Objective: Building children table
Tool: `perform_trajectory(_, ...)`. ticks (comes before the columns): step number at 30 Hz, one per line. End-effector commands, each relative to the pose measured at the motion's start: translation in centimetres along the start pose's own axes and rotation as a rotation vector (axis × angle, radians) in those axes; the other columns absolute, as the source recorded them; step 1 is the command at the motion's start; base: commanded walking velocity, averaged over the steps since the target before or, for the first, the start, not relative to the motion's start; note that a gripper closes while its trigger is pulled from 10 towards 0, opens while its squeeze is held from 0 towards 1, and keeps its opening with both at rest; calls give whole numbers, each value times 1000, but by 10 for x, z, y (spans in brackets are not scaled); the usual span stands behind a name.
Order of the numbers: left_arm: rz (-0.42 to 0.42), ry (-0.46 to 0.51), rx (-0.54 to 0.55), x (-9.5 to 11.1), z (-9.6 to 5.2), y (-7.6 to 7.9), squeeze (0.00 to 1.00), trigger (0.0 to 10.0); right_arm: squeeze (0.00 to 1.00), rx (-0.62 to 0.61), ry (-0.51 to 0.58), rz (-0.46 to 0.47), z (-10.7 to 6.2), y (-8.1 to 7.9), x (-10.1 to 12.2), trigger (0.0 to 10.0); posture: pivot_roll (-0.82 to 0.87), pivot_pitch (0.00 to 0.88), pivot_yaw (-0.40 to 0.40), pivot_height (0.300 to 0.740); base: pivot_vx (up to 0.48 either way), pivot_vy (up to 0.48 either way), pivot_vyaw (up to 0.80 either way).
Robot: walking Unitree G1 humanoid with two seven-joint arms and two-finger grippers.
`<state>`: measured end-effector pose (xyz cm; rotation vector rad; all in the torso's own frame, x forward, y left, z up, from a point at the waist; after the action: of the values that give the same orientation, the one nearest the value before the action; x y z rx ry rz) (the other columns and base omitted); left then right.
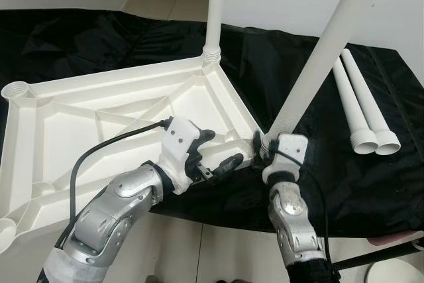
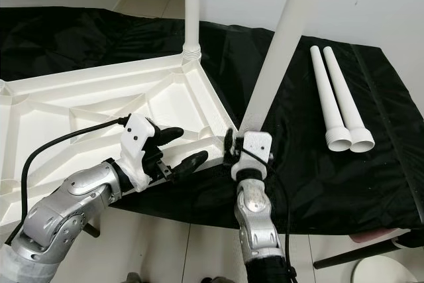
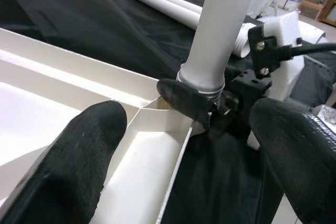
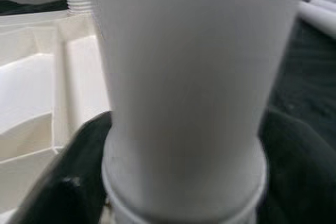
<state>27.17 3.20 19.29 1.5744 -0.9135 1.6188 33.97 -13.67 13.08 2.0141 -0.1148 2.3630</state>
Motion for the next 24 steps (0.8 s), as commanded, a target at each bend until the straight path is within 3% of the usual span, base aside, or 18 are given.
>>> perform_trajectory(1, 12, -3, -14, 0, 0, 1, 0, 10000, 635, 30, -9, 3, -1, 5, -3, 10000, 63, 90, -42, 740, 0, 0, 0)
perform_trajectory(2, 10, -1, -14, 0, 1, 1, 0, 10000, 0, 71, 9, -3, 2, 9, 1, 10000, 61, 89, -41, 740, 0, 0, 0)
perform_trajectory(6, 11, 0, -16, 0, 2, 1, 0, 10000, 0, 166, 40, -38, 10, 20, 10, 10000, 59, 89, -42, 740, 0, 0, 0)
perform_trajectory(10, 11, 1, -17, 0, 2, 1, 0, 10000, 0, 195, 44, -30, 12, 21, 12, 10000, 59, 89, -42, 740, 0, 0, 0)
perform_trajectory(11, 11, 1, -17, 0, 2, 1, 0, 10000, 0, 195, 44, -30, 12, 21, 12, 10000, 59, 89, -42, 740, 0, 0, 0)
perform_trajectory(12, 13, 0, -21, 1, 2, 1, 0, 10000, 0, 308, 68, -46, 18, 20, 21, 10000, 59, 89, -42, 740, 0, 0, 0)
perform_trajectory(15, 15, 0, -23, 1, 2, 1, 0, 10000, 0, 350, 77, -55, 19, 19, 24, 10000, 59, 89, -42, 740, 0, 0, 0)
perform_trajectory(17, 18, 2, -24, 2, 3, 0, 0, 10000, 0, 448, 102, -49, 25, 14, 35, 10000, 53, 76, -36, 740, 0, 0, 0)
perform_trajectory(19, 18, 2, -24, 2, 3, 0, 0, 10000, 0, 448, 102, -49, 25, 14, 35, 10000, 53, 76, -36, 740, 0, 0, 0)
perform_trajectory(20, 20, 3, -24, 2, 4, -1, 0, 10000, 0, 483, 113, -38, 28, 13, 40, 0, 53, 76, -36, 740, 0, 0, 0)
perform_trajectory(24, 29, 9, -27, 4, 5, -1, 0, 10000, 0, 551, 131, -39, 35, 12, 49, 0, 56, 72, -42, 740, 0, 0, 0)
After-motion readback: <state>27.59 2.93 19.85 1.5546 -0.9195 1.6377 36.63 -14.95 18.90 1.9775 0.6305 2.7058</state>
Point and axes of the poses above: a point about 5 cm out from each wrist's last joint towards the gripper, its own z axis pointing out of the wrist towards the gripper, its own x axis along the axis of the wrist's last joint, y = z × x, the point moved 5 cm from there along z, pointing out of the wrist towards the gripper
